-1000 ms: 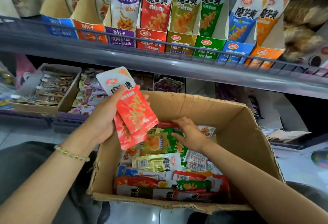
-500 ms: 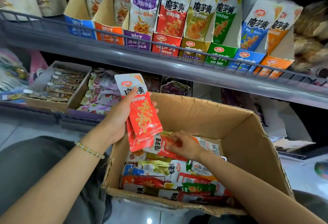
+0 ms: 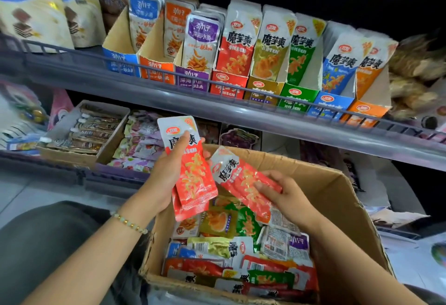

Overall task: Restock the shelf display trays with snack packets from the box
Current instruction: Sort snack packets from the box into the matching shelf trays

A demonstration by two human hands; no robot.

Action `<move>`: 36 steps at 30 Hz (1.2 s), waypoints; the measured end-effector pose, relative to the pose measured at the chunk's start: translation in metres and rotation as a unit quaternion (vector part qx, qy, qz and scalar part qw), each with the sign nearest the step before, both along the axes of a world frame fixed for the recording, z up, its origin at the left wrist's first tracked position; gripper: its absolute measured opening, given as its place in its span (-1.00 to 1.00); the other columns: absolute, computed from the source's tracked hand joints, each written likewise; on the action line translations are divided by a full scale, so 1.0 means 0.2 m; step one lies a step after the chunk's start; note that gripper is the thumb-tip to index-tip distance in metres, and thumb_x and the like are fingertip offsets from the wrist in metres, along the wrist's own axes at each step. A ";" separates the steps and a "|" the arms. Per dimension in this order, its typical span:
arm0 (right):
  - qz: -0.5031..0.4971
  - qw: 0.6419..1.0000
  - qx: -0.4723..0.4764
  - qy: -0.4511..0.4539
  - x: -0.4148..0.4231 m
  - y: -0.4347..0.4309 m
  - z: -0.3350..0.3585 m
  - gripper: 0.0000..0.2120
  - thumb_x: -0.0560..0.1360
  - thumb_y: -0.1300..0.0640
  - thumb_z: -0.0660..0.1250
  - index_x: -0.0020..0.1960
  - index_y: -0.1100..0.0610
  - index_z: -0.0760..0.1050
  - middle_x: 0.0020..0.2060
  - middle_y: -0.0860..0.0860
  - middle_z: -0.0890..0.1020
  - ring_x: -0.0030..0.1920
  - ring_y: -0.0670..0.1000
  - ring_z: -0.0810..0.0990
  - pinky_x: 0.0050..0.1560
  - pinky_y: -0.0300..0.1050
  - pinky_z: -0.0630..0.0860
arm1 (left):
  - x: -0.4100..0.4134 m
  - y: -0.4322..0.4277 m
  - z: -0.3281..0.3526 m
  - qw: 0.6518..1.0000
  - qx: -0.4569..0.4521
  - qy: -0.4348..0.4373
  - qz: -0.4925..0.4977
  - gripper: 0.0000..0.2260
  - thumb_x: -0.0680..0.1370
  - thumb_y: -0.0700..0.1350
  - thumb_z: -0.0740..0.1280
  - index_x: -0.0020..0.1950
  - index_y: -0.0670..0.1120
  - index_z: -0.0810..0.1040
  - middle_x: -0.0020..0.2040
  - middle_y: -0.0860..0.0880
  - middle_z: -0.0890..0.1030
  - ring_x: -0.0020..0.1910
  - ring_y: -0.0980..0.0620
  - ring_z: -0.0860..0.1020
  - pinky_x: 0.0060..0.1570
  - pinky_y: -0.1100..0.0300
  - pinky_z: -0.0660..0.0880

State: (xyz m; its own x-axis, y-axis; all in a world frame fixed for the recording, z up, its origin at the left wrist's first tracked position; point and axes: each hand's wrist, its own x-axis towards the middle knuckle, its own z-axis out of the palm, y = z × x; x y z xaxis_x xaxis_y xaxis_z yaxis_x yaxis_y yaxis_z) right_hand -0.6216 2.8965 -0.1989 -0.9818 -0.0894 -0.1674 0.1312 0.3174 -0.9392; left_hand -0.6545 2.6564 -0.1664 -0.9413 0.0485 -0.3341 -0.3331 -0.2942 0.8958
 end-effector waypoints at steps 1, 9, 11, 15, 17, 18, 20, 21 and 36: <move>-0.026 0.999 -0.040 0.018 0.01 -0.01 0.04 -0.82 0.53 0.19 0.33 0.12 0.18 0.51 -0.13 0.06 0.69 -0.23 -0.04 0.68 -0.27 -0.24 0.56 | 0.00 0.01 0.01 1.000 0.010 0.002 0.010 -0.57 0.47 0.22 0.29 0.16 -0.06 0.58 -0.10 -0.10 0.70 -0.11 -0.07 0.68 0.06 -0.02 0.57; -0.004 0.994 -0.103 0.044 0.05 -0.29 0.14 -0.78 0.45 0.15 0.40 0.05 0.20 0.52 -0.12 0.12 0.70 -0.20 0.04 0.67 -0.18 -0.13 0.63 | 0.05 0.10 -0.01 0.998 -0.041 0.037 -0.032 -0.71 0.43 0.13 0.38 0.09 0.05 0.56 -0.03 -0.01 0.70 -0.10 0.04 0.67 -0.09 0.13 0.57; -0.005 0.996 -0.014 0.086 0.04 -0.32 0.12 -0.75 0.43 0.05 0.44 0.02 0.17 0.52 -0.15 0.06 0.67 -0.21 0.00 0.63 -0.16 -0.15 0.58 | 0.05 0.10 -0.01 0.997 -0.047 0.039 -0.041 -0.65 0.41 0.13 0.40 0.15 0.04 0.55 0.01 -0.01 0.69 -0.04 0.01 0.67 0.04 0.03 0.57; -0.004 0.998 -0.041 0.048 0.01 -0.35 0.15 -0.59 0.42 -0.11 0.38 0.18 0.07 0.47 0.03 -0.04 0.65 0.02 -0.09 0.64 0.03 -0.21 0.56 | 0.07 0.09 0.01 0.994 -0.030 0.050 -0.095 -0.68 0.36 0.13 0.38 0.08 0.08 0.57 -0.04 0.01 0.71 -0.04 0.01 0.67 0.08 0.01 0.56; 0.032 0.993 -0.110 0.004 0.01 -0.38 0.17 -0.64 0.49 0.01 0.34 0.24 0.12 0.46 0.05 0.05 0.67 0.05 0.03 0.67 0.05 -0.14 0.58 | 0.08 0.10 0.02 0.992 -0.045 0.051 -0.108 -0.65 0.36 0.20 0.38 0.09 0.12 0.56 0.03 0.01 0.69 0.04 0.01 0.65 0.12 0.01 0.54; 0.036 0.989 -0.140 -0.003 0.01 -0.40 0.18 -0.68 0.52 0.08 0.33 0.25 0.14 0.46 0.05 0.08 0.68 0.04 0.07 0.67 0.05 -0.10 0.59 | 0.08 0.10 0.01 0.991 -0.062 0.055 -0.104 -0.57 0.33 0.30 0.40 0.13 0.17 0.55 0.12 0.00 0.65 0.10 0.00 0.62 0.15 -0.01 0.53; 0.008 0.985 -0.172 0.015 0.01 -0.42 0.19 -0.71 0.54 0.14 0.32 0.25 0.13 0.47 0.06 0.10 0.68 0.05 0.10 0.67 0.08 -0.05 0.59 | 0.07 0.09 0.00 0.989 -0.089 0.075 -0.092 -0.45 0.23 0.51 0.34 0.15 0.33 0.49 0.26 0.03 0.52 0.22 0.04 0.54 0.20 -0.05 0.50; -0.018 0.982 -0.184 0.029 0.00 -0.42 0.20 -0.72 0.55 0.13 0.31 0.25 0.11 0.47 0.07 0.09 0.68 0.06 0.10 0.67 0.08 -0.04 0.60 | 0.06 0.09 -0.02 0.985 -0.111 0.090 -0.093 -0.45 0.20 0.54 0.31 0.13 0.39 0.45 0.29 0.06 0.48 0.25 0.07 0.51 0.22 -0.05 0.48; 0.021 0.972 -0.115 0.206 -0.13 -0.33 0.37 -0.18 0.52 0.35 0.30 0.50 -0.20 -0.08 0.30 -0.22 0.43 0.16 -0.21 0.57 -0.01 -0.27 0.56 | 0.14 0.11 0.12 0.926 -0.231 0.221 -0.202 -0.50 0.61 -0.05 0.19 0.50 0.10 0.07 -0.06 0.31 0.28 -0.29 0.39 0.55 -0.42 0.38 0.50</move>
State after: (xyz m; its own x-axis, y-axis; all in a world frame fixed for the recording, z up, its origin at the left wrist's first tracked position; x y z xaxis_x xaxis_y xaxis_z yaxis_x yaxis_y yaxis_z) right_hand -0.6478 2.8314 -0.1257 -0.9562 -0.1193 0.2674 -0.2786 0.0892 -0.9563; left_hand -0.6268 2.6789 -0.1429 -0.9273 0.3743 0.0063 0.0963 0.2224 0.9702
